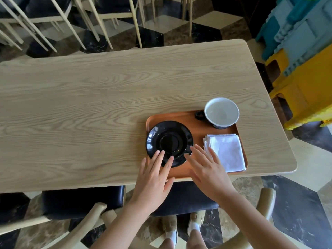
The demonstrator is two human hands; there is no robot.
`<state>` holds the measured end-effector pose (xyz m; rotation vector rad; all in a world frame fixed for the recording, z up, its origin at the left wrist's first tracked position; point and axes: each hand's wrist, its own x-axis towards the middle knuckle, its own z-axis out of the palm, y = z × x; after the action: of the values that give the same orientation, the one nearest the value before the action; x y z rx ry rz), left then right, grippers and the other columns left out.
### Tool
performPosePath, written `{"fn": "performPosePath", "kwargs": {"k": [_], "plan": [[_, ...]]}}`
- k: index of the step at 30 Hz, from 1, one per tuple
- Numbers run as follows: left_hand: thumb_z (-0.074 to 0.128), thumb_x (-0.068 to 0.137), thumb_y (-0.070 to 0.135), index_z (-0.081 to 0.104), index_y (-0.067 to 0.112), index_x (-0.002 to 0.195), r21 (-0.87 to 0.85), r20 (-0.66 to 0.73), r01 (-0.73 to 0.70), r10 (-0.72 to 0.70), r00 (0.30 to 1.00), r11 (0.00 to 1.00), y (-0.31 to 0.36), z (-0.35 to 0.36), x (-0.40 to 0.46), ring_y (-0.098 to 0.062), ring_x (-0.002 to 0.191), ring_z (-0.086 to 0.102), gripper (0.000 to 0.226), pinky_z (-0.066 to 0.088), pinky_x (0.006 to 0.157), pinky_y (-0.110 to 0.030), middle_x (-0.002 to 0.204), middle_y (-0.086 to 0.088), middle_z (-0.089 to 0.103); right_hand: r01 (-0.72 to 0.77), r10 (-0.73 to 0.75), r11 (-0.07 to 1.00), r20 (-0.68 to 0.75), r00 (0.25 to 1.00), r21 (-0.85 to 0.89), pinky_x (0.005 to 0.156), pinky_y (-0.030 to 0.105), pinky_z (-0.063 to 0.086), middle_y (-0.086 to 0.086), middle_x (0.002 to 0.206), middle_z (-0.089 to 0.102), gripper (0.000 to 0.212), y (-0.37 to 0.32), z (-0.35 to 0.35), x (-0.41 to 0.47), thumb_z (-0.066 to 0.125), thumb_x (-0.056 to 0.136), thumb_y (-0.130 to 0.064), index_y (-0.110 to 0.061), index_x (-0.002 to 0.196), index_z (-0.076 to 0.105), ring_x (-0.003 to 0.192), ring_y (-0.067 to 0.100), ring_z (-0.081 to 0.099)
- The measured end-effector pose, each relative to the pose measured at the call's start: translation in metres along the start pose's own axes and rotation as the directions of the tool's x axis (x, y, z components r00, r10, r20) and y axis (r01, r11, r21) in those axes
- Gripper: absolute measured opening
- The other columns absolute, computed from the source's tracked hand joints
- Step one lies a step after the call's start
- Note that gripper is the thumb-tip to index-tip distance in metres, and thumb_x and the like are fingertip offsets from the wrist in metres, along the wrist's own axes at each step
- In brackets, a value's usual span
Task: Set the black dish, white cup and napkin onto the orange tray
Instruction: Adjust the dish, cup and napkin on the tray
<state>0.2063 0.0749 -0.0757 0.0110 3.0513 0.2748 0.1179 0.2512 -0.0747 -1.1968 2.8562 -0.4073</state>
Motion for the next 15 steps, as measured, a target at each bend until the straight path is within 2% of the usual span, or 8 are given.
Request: {"fn": "performPosePath", "kwargs": {"k": [5,8,10,13,15], "plan": [[0.049,0.089,0.036,0.041,0.014,0.136,0.016,-0.172,-0.092,0.093,0.981,0.996,0.014,-0.026,0.081,-0.029,0.135,0.035,0.052,0.032,0.106,-0.056,0.143,-0.017,0.043,-0.126,0.114,0.991,-0.213,0.97,-0.043,0.097,0.055,0.042,0.016,0.122,0.063,0.036,0.046,-0.035,0.037,0.071,0.076,-0.013,-0.009,0.11,0.064,0.117,0.031,0.056],[0.043,0.092,0.037,0.036,0.014,0.139,0.014,-0.181,-0.085,0.087,0.98,0.996,0.027,-0.035,0.139,-0.028,0.139,0.027,0.052,0.023,0.109,-0.055,0.147,-0.016,0.036,-0.241,0.215,0.968,-0.263,0.94,-0.07,0.096,0.059,0.04,0.023,0.122,0.061,0.038,0.084,-0.049,0.059,0.072,0.076,-0.012,-0.003,0.112,0.063,0.116,0.037,0.055],[0.038,0.094,0.041,0.028,0.016,0.142,0.006,-0.123,-0.056,0.057,0.991,0.998,0.036,-0.033,0.169,-0.026,0.142,0.017,0.055,0.019,0.11,-0.053,0.152,-0.014,0.028,-0.314,0.292,0.947,-0.218,0.931,-0.074,0.1,0.057,0.035,0.023,0.129,0.055,0.041,0.105,-0.051,0.068,0.066,0.081,-0.014,-0.002,0.119,0.058,0.122,0.036,0.049],[0.036,0.093,0.045,0.018,0.017,0.144,0.011,-0.027,-0.024,0.024,0.999,1.0,0.049,-0.022,0.197,-0.023,0.143,0.009,0.061,0.018,0.111,-0.052,0.154,-0.011,0.023,-0.412,0.404,0.906,-0.093,0.91,-0.1,0.108,0.047,0.026,0.015,0.144,0.04,0.048,0.13,-0.047,0.075,0.052,0.089,-0.024,-0.01,0.134,0.041,0.135,0.027,0.032],[0.039,0.092,0.045,0.017,0.015,0.144,0.005,0.009,-0.003,0.003,1.0,1.0,0.053,-0.016,0.205,-0.024,0.142,0.016,0.064,0.018,0.11,-0.05,0.151,-0.011,0.029,-0.451,0.449,0.89,-0.053,0.892,-0.061,0.103,0.043,0.032,0.012,0.145,0.04,0.051,0.138,-0.043,0.075,0.051,0.089,-0.027,-0.013,0.136,0.037,0.132,0.027,0.036]]}}
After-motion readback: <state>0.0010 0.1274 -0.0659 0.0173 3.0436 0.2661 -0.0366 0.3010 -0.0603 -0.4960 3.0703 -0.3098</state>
